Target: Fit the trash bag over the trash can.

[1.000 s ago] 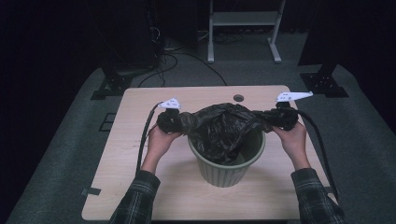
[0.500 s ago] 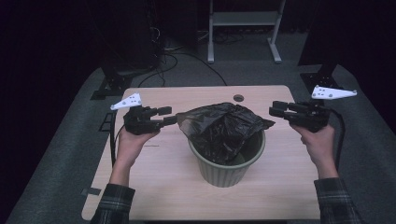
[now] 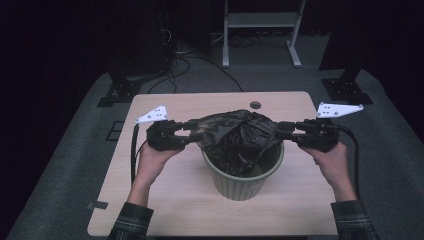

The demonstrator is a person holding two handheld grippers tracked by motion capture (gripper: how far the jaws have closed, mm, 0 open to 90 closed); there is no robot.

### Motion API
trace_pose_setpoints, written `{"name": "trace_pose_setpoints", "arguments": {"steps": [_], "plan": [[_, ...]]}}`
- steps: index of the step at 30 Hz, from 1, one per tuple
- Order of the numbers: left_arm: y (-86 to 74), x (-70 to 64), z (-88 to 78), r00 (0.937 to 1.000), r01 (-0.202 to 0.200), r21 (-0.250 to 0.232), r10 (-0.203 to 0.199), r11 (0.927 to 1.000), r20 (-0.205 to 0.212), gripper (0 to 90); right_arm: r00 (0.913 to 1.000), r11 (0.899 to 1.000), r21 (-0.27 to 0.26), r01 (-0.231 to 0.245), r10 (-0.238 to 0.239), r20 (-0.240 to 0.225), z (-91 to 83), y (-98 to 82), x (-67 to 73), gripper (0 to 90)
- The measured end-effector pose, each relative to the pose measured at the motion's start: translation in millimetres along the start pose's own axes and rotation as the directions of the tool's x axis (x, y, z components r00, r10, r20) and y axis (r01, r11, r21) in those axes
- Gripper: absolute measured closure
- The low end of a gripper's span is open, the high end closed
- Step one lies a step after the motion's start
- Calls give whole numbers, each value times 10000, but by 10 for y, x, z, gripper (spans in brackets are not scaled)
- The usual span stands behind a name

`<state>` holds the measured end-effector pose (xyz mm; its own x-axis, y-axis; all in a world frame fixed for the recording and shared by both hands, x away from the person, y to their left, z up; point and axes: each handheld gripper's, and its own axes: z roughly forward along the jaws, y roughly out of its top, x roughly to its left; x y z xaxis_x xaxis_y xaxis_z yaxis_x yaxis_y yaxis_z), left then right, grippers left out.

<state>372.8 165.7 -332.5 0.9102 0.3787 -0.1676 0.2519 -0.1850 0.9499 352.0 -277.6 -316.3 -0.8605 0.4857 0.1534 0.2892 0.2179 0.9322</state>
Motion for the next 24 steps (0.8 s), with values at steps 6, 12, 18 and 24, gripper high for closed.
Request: {"name": "trace_pose_setpoints", "arguments": {"steps": [6, 12, 18, 24], "plan": [[-15, -57, -13, 9992, -311, -23, 312, 9995, 254, 879, 9999, 9999, -44, 149, -148, 24, -47, -56, 36, 899], [-69, -119, -156, 9989, -281, -379, 295, 9989, 366, 897, 10000, 9992, -389, 16, -17, -37, -199, -126, 84, 900], [-127, -120, -384, 9999, -120, -958, 123, 9953, 24, 897, 9998, 9963, -846, -131, 145, 156, -411, -250, 111, 900], [-209, -139, -534, 9998, -38, -1103, 15, 9939, -212, 897, 9990, 9947, -992, -261, 295, 336, -563, -377, 128, 900]]}}
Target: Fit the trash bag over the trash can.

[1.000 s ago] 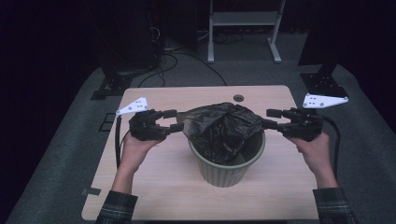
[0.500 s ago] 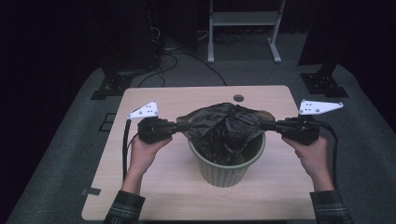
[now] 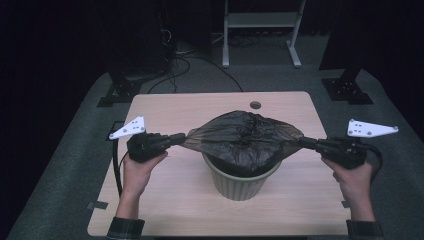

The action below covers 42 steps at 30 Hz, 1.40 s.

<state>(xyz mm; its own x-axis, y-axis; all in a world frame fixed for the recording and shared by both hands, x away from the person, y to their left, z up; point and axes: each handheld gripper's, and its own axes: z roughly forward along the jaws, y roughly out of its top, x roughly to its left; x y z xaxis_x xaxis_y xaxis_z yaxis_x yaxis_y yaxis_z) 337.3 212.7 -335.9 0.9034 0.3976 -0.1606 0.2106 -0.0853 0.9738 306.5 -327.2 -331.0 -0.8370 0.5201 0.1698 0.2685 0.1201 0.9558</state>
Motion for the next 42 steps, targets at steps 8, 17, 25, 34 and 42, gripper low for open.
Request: {"name": "trace_pose_setpoints", "arguments": {"steps": [8, 17, 25, 34, 42], "plan": [[-173, -90, -5, 9997, 107, 569, -120, 9983, 227, 897, 9998, 9995, 280, -174, 176, -96, -31, -188, 56, 900], [-329, -231, -87, 9992, 170, 1246, -214, 9921, 341, 897, 9984, 9950, 989, -104, 158, -541, -11, -327, 210, 900], [-479, -273, -45, 9996, 79, 2108, -22, 9775, -274, 852, 9977, 9865, 1633, -136, 243, -637, 57, -494, 277, 898], [-257, -415, -20, 9986, -294, 892, 254, 9956, 461, 430, 9965, 9975, 699, -53, 111, -831, -2, -337, 353, 540], [-301, -523, 250, 9918, -616, 1519, 434, 9865, 1203, 452, 9883, 9958, 812, 414, -289, -1496, 133, -280, 503, 700]]}}
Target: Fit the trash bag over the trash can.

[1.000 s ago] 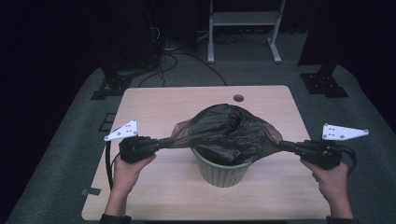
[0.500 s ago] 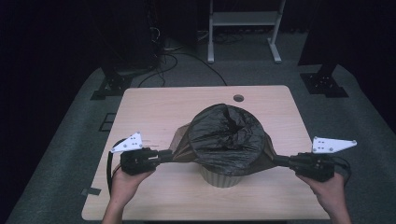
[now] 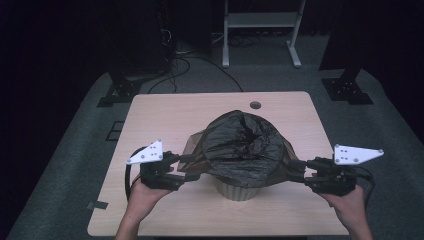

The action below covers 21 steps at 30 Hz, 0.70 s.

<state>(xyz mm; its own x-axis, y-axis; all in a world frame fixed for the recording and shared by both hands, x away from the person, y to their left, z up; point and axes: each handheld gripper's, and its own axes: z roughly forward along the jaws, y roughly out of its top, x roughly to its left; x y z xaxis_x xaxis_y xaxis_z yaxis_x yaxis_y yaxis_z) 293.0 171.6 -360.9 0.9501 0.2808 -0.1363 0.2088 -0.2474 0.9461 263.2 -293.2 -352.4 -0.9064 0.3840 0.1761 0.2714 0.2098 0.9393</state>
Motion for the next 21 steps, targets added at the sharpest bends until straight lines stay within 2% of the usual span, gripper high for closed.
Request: {"name": "trace_pose_setpoints", "arguments": {"steps": [2, 4, 6, 11, 16, 21], "plan": [[-27, -14, 46, 9995, -38, 219, 31, 9998, 307, 590, 9996, 9997, 83, 224, -223, -166, 20, -8, 35, 816], [-47, -31, 83, 9984, -170, 542, 141, 9984, 548, 662, 9976, 9991, 269, 314, -296, -624, 47, -16, 65, 892], [-62, -42, 105, 9973, -190, 636, 145, 9978, 716, 677, 9951, 9979, 481, 426, -381, -914, 70, -30, 108, 900], [-100, -37, 125, 9959, -195, 894, 114, 9958, 901, 787, 9925, 9931, 1010, 599, -485, -1118, 92, -121, 166, 900], [-229, -5, 123, 9938, 109, 1100, -230, 9939, 1091, 843, 9928, 9913, 1281, 284, -132, -1187, 88, -262, 128, 900], [-373, 5, 109, 9938, 319, 1325, -455, 9907, 1010, 853, 9942, 9883, 1526, 5, 159, -1063, 113, -386, 66, 900]]}}
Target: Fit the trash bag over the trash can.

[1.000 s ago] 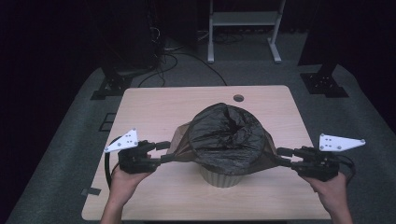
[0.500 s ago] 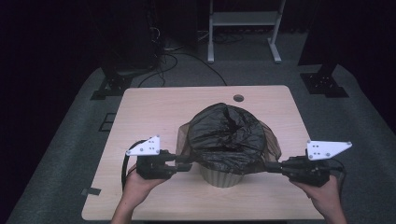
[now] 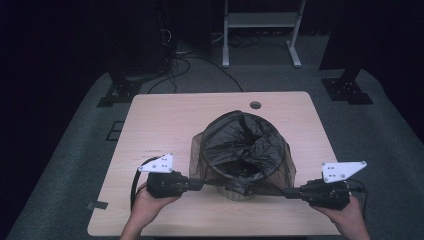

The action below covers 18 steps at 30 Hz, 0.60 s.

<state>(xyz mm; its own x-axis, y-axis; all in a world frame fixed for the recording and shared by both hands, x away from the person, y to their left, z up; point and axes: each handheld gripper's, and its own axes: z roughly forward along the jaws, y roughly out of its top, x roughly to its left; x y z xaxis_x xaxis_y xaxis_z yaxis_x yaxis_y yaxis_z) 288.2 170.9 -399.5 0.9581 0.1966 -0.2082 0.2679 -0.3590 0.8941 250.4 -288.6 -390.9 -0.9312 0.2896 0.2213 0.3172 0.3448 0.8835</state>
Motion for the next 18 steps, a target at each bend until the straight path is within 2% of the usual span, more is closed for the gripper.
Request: {"name": "trace_pose_setpoints", "arguments": {"steps": [3, 5, 8, 10, 14, 18], "plan": [[-62, 15, -9, 9999, 67, 73, -66, 10000, -96, 870, 9999, 9996, 249, -118, 116, 50, 59, -64, -30, 900], [-107, 52, -25, 9994, 246, 35, -245, 9997, -251, 883, 9998, 9992, 348, -191, 188, 68, 83, -80, -46, 900], [-179, 119, -33, 9981, 487, 51, -485, 9988, -368, 896, 9987, 9972, 674, -320, 292, 414, 117, -118, -97, 900], [-225, 153, -25, 9972, 642, 125, -637, 9979, -402, 896, 9978, 9961, 718, -506, 474, 466, 135, -166, -140, 900], [-293, 207, 2, 9952, 840, 436, -816, 9955, -539, 896, 9957, 9931, 871, -789, 742, 563, 161, -246, -214, 900], [-341, 245, 58, 9943, 870, 922, -807, 9919, -702, 896, 9947, 9892, 1211, -829, 748, 702, 201, -271, -237, 900]]}}
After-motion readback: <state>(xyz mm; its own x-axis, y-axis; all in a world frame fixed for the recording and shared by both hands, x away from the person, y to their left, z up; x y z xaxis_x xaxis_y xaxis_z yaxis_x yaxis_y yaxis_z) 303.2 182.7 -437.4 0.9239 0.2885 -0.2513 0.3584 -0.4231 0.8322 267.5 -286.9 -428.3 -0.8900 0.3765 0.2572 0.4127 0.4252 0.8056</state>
